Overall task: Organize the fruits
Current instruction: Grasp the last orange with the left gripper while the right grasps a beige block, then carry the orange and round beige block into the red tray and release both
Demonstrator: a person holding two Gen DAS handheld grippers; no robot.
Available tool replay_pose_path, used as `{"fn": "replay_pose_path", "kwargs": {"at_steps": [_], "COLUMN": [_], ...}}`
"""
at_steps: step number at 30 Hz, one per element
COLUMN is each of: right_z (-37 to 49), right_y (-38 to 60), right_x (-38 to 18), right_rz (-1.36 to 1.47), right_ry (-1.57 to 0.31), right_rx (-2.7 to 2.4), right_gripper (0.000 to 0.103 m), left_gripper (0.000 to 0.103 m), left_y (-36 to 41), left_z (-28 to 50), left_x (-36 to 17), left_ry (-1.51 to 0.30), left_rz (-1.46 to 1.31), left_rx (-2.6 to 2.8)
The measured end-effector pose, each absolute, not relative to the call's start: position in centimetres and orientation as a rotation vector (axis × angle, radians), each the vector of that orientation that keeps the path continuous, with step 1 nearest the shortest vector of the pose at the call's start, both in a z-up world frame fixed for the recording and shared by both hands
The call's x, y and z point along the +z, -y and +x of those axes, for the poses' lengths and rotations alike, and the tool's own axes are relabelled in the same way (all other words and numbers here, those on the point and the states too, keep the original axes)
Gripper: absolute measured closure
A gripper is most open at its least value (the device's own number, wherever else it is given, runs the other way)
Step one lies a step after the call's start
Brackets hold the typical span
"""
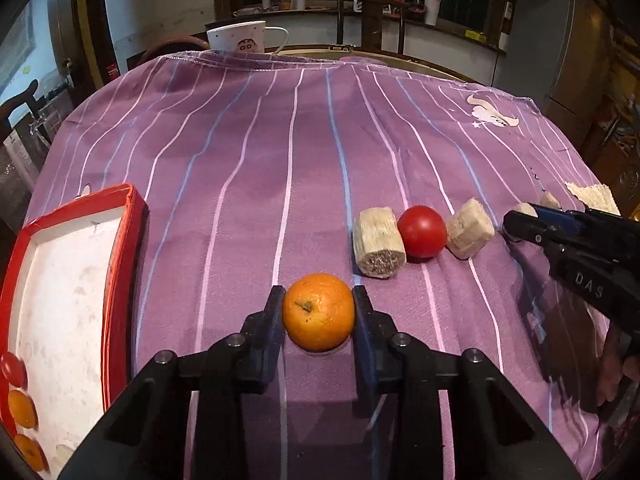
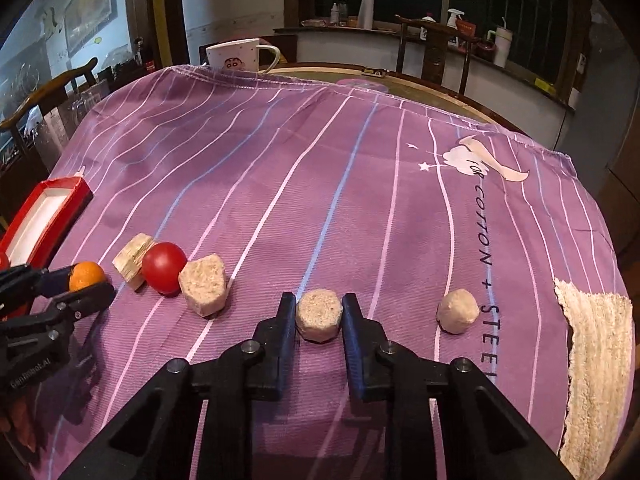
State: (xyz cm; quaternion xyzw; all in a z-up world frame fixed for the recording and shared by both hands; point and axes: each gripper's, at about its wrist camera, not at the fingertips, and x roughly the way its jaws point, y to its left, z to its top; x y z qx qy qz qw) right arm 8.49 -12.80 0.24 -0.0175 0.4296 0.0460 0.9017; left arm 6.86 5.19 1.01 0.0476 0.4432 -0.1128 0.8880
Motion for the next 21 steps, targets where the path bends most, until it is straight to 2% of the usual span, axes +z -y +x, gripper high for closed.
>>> {"fn": "replay_pose_path", "kwargs": {"at_steps": [5, 12, 21], "right_z": [7.6, 4.7, 1.8], "right_y": [12.8, 10.4, 0.9], "right_x": [1.0, 5.1, 9.9], "right_rz": [-0.028, -0.046, -0.084], "right_ry": [-0.882, -0.814, -0.737], "right_rx": [0.082, 0.126, 0.35], "right_gripper": [0.078, 0.078, 0.078], "left_gripper": [0.071, 0.071, 0.071], "left_y": [-6.5, -10.2, -21.2], "left_z": [5.2, 2.3, 1.0], "left_x": [2.5, 6.2, 9.0], "left_ry": [-0.925, -0.867, -0.818], "left_rz": [0.036, -0.046, -0.118], "left_rx": [-0.247, -0.246, -0.053]}}
